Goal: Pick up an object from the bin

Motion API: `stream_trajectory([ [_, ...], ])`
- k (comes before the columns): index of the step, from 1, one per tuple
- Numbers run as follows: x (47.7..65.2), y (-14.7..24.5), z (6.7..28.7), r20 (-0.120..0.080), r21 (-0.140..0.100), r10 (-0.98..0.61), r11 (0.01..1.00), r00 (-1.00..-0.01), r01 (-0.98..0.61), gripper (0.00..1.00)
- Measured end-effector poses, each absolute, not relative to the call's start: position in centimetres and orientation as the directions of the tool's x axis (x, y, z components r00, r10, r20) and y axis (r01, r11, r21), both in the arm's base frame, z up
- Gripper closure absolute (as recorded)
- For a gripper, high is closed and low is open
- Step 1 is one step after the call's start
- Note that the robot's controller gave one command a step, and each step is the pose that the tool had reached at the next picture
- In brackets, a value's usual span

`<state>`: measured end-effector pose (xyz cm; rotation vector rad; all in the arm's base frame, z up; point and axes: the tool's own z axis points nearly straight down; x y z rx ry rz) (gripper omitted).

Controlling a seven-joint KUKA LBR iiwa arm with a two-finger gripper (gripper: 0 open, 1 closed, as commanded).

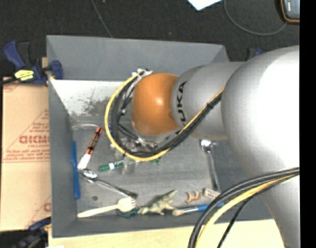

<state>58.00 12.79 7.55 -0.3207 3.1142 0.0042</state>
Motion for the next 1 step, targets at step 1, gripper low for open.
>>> stream_trajectory([
  [1,58.08,12.79,8.45,-0.015,0.002,-0.203,0.979,-0.979,-0.203,1.00],
])
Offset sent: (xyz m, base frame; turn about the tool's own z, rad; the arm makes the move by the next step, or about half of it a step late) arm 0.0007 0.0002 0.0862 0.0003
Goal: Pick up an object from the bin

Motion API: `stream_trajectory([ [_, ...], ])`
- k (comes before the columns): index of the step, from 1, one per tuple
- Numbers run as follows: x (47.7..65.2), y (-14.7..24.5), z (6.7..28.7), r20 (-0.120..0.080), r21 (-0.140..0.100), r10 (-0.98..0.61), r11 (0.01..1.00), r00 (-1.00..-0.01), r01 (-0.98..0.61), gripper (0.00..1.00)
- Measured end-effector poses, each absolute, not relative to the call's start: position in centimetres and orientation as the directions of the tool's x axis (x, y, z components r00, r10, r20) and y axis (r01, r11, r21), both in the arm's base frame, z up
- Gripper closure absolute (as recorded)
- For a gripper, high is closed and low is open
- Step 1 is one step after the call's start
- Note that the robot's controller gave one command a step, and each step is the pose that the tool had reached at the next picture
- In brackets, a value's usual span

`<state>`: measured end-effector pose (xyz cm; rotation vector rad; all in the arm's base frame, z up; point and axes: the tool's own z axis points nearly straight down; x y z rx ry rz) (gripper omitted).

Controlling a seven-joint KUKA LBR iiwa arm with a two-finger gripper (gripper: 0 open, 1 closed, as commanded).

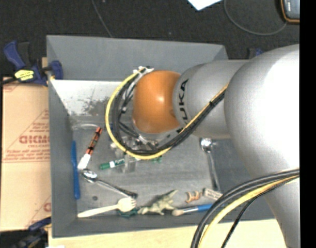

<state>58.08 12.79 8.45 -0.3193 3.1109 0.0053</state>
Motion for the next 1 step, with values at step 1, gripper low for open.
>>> stream_trajectory([
  [1,57.84,12.71,11.62,-0.006,0.002,-0.202,0.979,-0.979,-0.202,1.00],
])
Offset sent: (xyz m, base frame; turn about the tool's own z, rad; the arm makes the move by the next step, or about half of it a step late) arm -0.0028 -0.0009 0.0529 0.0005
